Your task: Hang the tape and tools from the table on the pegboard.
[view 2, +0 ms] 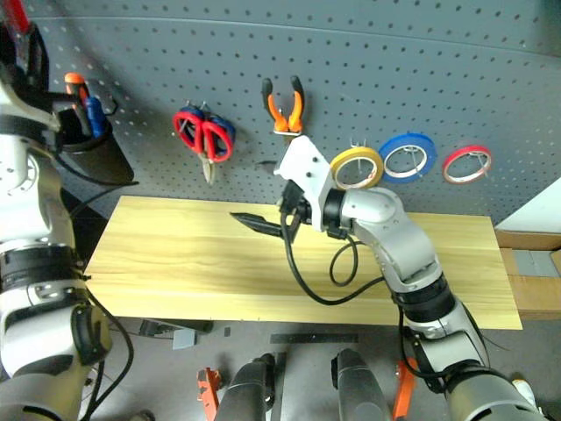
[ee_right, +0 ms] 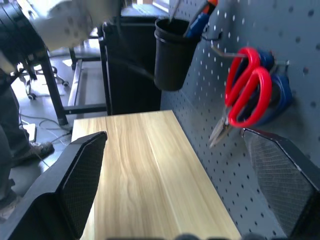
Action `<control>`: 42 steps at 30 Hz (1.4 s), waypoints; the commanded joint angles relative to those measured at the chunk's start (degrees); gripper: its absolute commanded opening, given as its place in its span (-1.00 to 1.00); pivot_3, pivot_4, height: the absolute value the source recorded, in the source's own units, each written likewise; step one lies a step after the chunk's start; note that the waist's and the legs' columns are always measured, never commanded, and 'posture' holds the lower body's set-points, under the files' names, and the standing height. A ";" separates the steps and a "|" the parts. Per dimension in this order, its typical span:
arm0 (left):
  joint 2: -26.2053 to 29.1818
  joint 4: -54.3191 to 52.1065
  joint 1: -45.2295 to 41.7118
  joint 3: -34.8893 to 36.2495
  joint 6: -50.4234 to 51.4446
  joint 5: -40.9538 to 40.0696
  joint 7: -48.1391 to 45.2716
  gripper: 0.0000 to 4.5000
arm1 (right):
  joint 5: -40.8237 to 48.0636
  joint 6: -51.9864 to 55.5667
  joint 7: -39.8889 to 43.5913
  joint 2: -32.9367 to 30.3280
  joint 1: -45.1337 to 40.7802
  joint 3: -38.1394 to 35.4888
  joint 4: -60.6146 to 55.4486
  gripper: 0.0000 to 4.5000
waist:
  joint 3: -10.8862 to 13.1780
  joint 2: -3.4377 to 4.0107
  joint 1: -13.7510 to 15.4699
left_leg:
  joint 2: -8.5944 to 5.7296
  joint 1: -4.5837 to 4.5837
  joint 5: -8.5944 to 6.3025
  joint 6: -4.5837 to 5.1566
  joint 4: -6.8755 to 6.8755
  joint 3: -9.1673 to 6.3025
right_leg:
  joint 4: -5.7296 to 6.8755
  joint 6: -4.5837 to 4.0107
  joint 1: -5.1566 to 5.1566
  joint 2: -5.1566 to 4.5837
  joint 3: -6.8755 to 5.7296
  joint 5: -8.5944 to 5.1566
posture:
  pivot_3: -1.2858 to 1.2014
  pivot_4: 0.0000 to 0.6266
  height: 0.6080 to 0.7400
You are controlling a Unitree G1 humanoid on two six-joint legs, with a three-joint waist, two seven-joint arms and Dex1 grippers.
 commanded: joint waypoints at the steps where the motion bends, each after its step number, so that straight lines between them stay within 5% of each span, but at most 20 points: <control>1: 0.26 2.27 -1.70 -0.01 -3.83 1.09 1.76 -0.65 | 1.18 -0.60 0.33 0.23 -0.94 -1.20 -1.93 1.00 | -0.01 -0.01 -0.01 | 0.00 0.00 0.00 0.00 0.01 0.00 | 0.01 0.00 -0.01 0.00 -0.01 0.00 | -0.05 -0.29 1.00; 2: 0.06 3.02 -1.63 0.11 -4.38 1.15 2.36 -0.65 | 1.15 -0.64 0.39 0.24 -0.99 -1.24 -1.86 1.00 | -0.01 -0.02 -0.01 | 0.00 -0.01 0.00 0.00 0.00 0.01 | 0.01 0.00 -0.02 0.00 -0.01 0.00 | -0.05 -0.29 1.00; 12: -2.71 0.32 -1.13 2.25 -4.00 -3.88 3.31 0.89 | 0.78 -0.74 0.49 -0.27 -0.80 -1.50 -2.38 1.00 | -0.05 -0.06 -0.05 | 0.01 0.00 0.02 -0.04 0.03 0.00 | 0.08 -0.01 -0.03 -0.01 -0.06 0.01 | -0.06 -0.30 1.00; 19: -2.54 -14.04 -1.46 0.17 2.52 -5.59 2.28 0.89 | 3.80 -0.02 0.35 -0.76 -2.00 -5.75 -3.42 1.00 | -0.12 -0.13 -0.06 | 0.03 -0.01 0.10 -0.18 0.02 -0.02 | 0.09 -0.02 -0.03 -0.02 -0.07 0.01 | -0.06 -0.34 1.00; 28: -5.06 -33.79 5.87 -9.95 23.29 -17.48 -13.82 0.89 | 8.70 2.59 -0.06 -5.35 1.44 -11.33 -8.29 1.00 | -1.84 -0.05 -0.04 | 0.01 0.03 0.18 -0.31 -0.01 0.02 | 0.08 -0.02 0.03 -0.05 -0.04 0.01 | -0.04 -0.54 1.00; 35: -10.89 -45.53 22.93 -16.06 41.76 -19.63 -9.15 0.89 | 10.41 6.87 -3.22 -10.44 14.47 -13.89 -15.60 1.00 | -4.86 0.08 -0.28 | 0.02 0.22 0.14 -0.21 -0.05 0.06 | 0.15 -0.02 0.10 0.08 0.03 0.01 | -0.05 -0.71 1.00; 42: -13.08 -41.65 36.47 -17.56 39.28 -13.28 -8.69 0.89 | 1.63 -3.56 -7.79 -10.51 30.13 -10.84 -10.38 1.00 | -7.75 0.09 -0.34 | 0.02 0.86 0.12 -0.14 -0.03 0.08 | 0.11 -0.12 0.78 0.29 0.16 0.05 | -0.05 -0.85 1.00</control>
